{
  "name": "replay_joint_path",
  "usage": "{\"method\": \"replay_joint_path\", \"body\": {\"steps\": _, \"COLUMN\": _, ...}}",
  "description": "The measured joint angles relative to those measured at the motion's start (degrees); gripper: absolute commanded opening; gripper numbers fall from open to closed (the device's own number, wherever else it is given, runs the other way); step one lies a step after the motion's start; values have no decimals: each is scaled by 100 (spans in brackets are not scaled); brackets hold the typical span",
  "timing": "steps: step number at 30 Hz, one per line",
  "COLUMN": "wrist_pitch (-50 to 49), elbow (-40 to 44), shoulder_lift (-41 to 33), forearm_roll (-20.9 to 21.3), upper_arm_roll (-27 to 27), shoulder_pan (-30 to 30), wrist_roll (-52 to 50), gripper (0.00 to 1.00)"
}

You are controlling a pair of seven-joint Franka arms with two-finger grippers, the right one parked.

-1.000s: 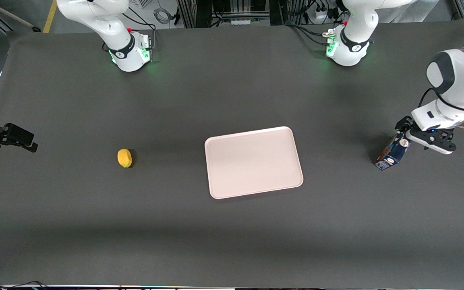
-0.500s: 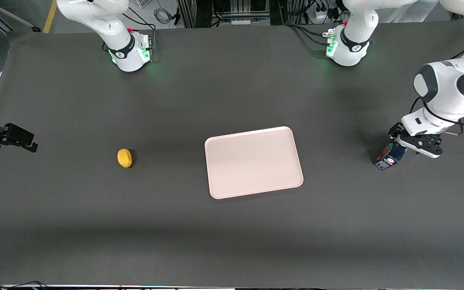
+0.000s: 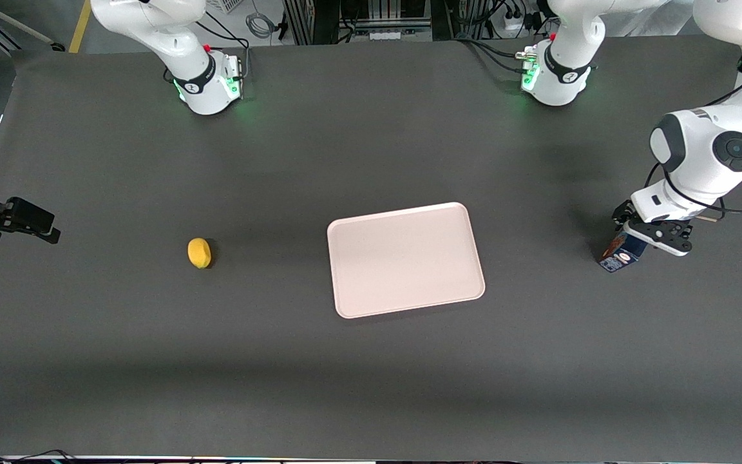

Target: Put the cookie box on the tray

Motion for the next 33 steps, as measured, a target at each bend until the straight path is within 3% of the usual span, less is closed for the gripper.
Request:
{"method": "replay_joint_path", "body": {"steps": 6, "wrist_pitch": 46, "elbow": 0, "shoulder_lift": 89, "forearm_roll": -56, "upper_arm_roll": 0, "shoulder_pan": -6, "wrist_roll": 0, "gripper": 50}}
{"method": "replay_joint_path", "body": {"steps": 16, "wrist_pitch": 41, "elbow": 12, "shoulder_lift": 85, "forearm_roll": -108, "upper_arm_roll": 0, "shoulder_pan": -14, "wrist_roll": 0, "gripper": 11}}
{"method": "replay_joint_path", "body": {"steps": 25, "wrist_pitch": -173, "elbow": 113, "shoulder_lift": 83, "forearm_roll": -235, "upper_arm_roll": 0, "shoulder_pan": -16, "wrist_roll": -14, "gripper": 9}}
{"method": "replay_joint_path", "body": {"steps": 33, "wrist_pitch": -1145, "elbow": 659, "shoulder_lift": 58, "forearm_roll": -282, "upper_arm_roll": -7, "shoulder_pan": -51, "wrist_roll": -250, "gripper": 9}}
